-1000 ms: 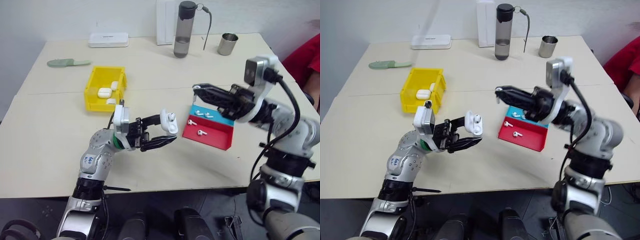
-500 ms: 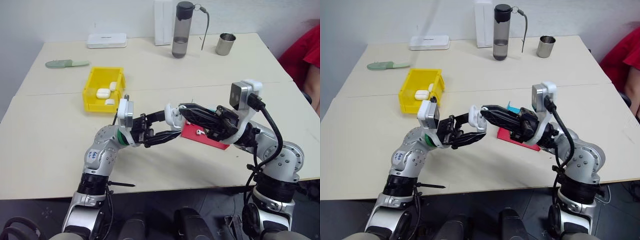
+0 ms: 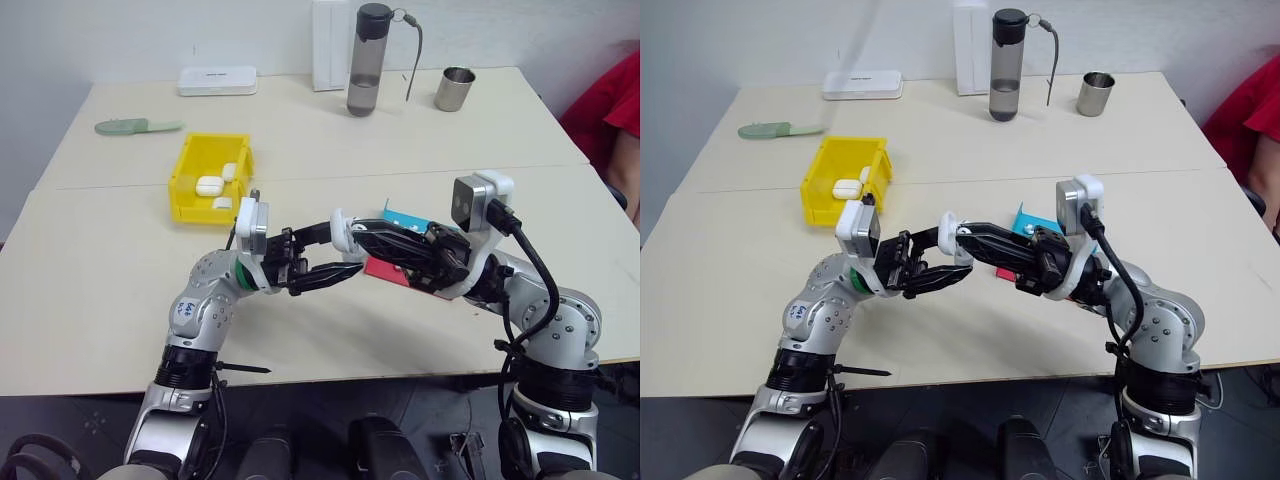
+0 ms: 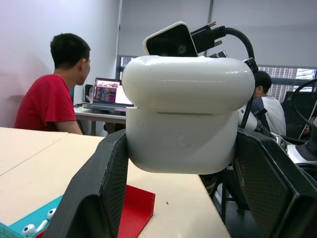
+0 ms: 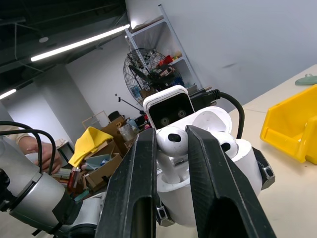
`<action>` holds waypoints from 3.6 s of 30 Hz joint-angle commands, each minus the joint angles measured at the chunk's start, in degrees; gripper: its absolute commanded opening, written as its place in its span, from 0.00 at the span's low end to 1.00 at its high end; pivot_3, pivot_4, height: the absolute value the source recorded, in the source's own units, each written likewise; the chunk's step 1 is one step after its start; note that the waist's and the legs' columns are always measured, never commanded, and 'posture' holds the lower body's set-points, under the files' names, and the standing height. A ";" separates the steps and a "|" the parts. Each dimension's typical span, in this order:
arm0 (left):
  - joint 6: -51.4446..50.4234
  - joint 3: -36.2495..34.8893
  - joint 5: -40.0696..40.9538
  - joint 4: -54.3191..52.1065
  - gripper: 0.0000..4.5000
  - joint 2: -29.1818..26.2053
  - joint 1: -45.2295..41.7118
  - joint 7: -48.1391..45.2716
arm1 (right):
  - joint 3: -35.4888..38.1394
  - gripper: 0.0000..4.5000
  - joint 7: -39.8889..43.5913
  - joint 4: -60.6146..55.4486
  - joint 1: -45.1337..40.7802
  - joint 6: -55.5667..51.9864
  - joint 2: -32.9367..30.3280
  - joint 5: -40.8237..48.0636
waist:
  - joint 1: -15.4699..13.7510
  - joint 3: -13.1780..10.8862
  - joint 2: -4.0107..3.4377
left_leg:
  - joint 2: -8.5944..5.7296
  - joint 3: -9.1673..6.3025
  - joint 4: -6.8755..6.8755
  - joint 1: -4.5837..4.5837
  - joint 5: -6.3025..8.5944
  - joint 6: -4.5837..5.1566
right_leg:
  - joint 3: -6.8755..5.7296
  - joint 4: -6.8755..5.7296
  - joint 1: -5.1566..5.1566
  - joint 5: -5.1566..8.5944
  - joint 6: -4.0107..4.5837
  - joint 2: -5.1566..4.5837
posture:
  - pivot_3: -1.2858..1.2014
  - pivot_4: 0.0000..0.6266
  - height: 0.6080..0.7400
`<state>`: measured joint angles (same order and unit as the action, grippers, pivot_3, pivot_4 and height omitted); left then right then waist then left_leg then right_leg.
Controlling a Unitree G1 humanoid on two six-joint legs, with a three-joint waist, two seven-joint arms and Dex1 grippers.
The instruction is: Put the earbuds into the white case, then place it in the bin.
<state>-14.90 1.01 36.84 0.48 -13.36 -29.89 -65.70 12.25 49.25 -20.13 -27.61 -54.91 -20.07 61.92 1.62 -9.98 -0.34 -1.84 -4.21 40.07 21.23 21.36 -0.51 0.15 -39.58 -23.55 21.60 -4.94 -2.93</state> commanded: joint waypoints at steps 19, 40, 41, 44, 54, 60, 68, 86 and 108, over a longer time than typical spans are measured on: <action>2.21 -0.83 0.63 -2.32 0.62 0.62 -0.02 0.09 | -4.99 0.52 0.17 -4.82 3.94 10.59 -7.84 -4.30 | -0.17 0.01 0.04 | 0.01 -0.02 0.00 0.01 0.00 0.00 | -0.02 0.07 0.04 0.00 0.00 0.00 | 0.52 0.24 1.00; 4.02 14.89 -27.12 0.74 0.62 -11.68 -6.68 4.03 | -12.94 0.15 1.60 -10.23 -2.58 5.89 -22.66 -10.74 | -1.57 -0.05 0.13 | 0.03 0.05 0.00 0.03 0.01 0.06 | 0.08 0.17 0.04 0.00 0.00 0.05 | 0.52 0.24 1.00; 4.03 15.10 -27.22 0.60 0.62 -11.66 -6.66 3.82 | -13.80 0.10 0.59 -10.16 -3.73 5.05 -22.16 -10.94 | -1.56 -0.04 0.13 | 0.03 0.05 0.00 0.04 0.01 0.06 | 0.07 0.19 0.04 0.00 0.00 0.04 | 0.52 0.24 1.00; 3.67 15.24 -26.72 0.03 0.62 -11.26 -6.55 3.57 | -17.70 0.01 -3.09 -9.05 -6.36 2.37 -20.75 -13.94 | -1.56 -0.04 0.13 | 0.03 0.03 0.00 0.04 0.00 0.06 | 0.06 0.19 0.02 0.00 0.00 0.03 | 0.52 0.24 1.00; 2.54 13.16 -23.65 -1.96 0.62 -12.00 -5.37 2.48 | -16.25 0.01 -1.88 -4.41 -0.99 1.62 -25.37 -19.00 | -1.82 -0.05 0.14 | -0.04 -0.04 -0.01 0.09 0.01 0.07 | -0.02 0.19 0.03 0.00 0.00 -0.07 | 0.52 0.24 1.00; -0.66 7.51 -18.63 -3.70 0.62 -10.73 -4.71 6.01 | -1.68 0.01 -1.65 -3.05 9.32 5.17 -22.92 -12.94 | -1.80 -0.09 0.22 | -0.03 -0.02 0.01 0.09 0.01 0.08 | -0.01 0.16 0.05 0.00 0.00 -0.06 | 0.52 0.24 1.00; -13.76 -8.21 -11.63 -6.47 0.62 -14.58 -3.69 19.52 | 14.35 0.46 -0.33 -16.20 30.70 30.28 -11.40 -18.07 | -1.62 -0.08 0.27 | 0.03 0.03 -0.02 0.04 0.01 0.09 | 0.05 0.10 0.06 0.00 -0.01 0.04 | 0.52 0.24 1.00; 3.13 -11.48 -28.20 46.16 0.62 -16.68 -29.06 42.54 | 9.45 0.99 -4.77 -12.71 28.12 49.03 -8.53 -28.89 | -1.55 -0.07 0.32 | -0.22 0.02 -0.05 -0.03 -0.07 0.04 | 0.03 0.01 -0.01 -0.01 -0.03 -0.07 | 0.52 0.24 1.00; 12.42 -30.40 -14.97 -4.05 1.00 -40.11 31.50 -1.34 | 14.51 1.00 19.26 2.07 36.22 53.81 -25.94 -27.64 | -0.41 -0.06 0.31 | -0.12 -0.07 -0.31 -0.21 -0.06 0.06 | 0.15 0.34 0.18 -0.01 -0.02 -0.13 | 0.52 0.24 1.00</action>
<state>-4.84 -24.37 19.38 1.61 -53.42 -0.67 -65.49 25.01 65.07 -19.41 8.65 -3.61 -44.72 34.11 1.20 -10.04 -0.03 -1.96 -4.29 39.78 21.01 21.29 -0.42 0.30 -39.13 -23.28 21.59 -4.96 -3.05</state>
